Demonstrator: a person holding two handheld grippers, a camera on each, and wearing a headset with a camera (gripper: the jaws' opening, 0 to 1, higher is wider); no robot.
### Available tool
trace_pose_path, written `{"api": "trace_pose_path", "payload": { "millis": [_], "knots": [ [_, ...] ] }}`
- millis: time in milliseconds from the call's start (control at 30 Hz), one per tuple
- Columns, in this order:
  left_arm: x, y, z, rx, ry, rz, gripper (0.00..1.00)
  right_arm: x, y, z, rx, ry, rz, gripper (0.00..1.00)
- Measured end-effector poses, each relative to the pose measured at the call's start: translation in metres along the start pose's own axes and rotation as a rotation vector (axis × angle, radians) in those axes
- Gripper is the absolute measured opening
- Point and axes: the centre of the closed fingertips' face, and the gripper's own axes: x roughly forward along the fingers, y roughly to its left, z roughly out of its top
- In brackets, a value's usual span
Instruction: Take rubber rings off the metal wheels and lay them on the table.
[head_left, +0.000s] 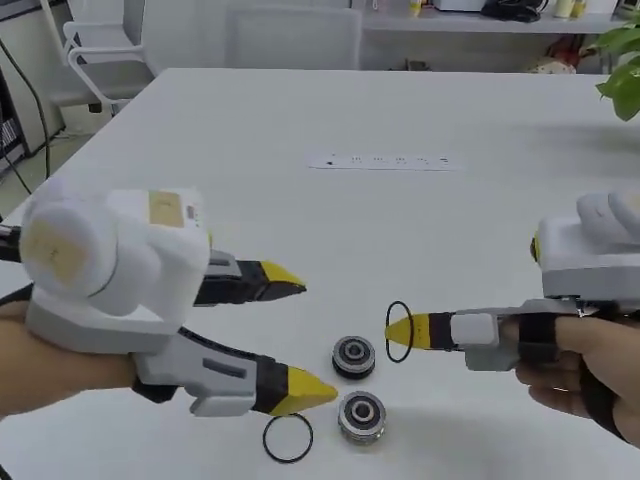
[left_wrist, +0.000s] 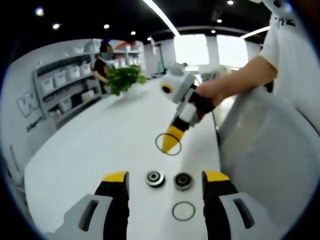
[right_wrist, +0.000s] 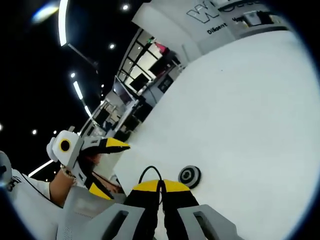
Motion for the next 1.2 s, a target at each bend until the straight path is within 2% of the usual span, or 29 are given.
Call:
{"api": "trace_pose_path", "payload": {
  "millis": [133,233,367,567,700,1067,1200],
  "knots": [
    [-0.02,0.007,0.004,-0.019,-0.03,0.052,0.66,0.001,0.002,0.002,0.012,-0.009,0.013,0.0],
    [-0.031,0.008,0.001,-0.024,-0.03,0.076,0.69,0.001,0.003,0.001,0.012,-0.009,0.017,0.0],
    [-0.045,0.008,-0.013,-0.035,-0.004,0.104,0.75,0.004,0.007,-0.001,0.002,0.0,0.029,0.0],
    [-0.058,0.006,-0.026,-0.092,-0.01,0.144,0.79,0.008,0.012,-0.006,-0.017,0.026,0.042,0.0],
    [-0.062,0.005,-0.036,-0.118,-0.001,0.169,0.8,0.01,0.012,-0.01,-0.023,0.043,0.046,0.0],
    [-0.059,-0.011,-0.067,-0.217,0.03,0.169,0.81,0.015,0.025,-0.016,-0.064,0.064,0.06,0.0],
    [-0.057,-0.014,-0.074,-0.237,0.039,0.168,0.82,0.017,0.026,-0.018,-0.075,0.073,0.063,0.0]
  ]
}}
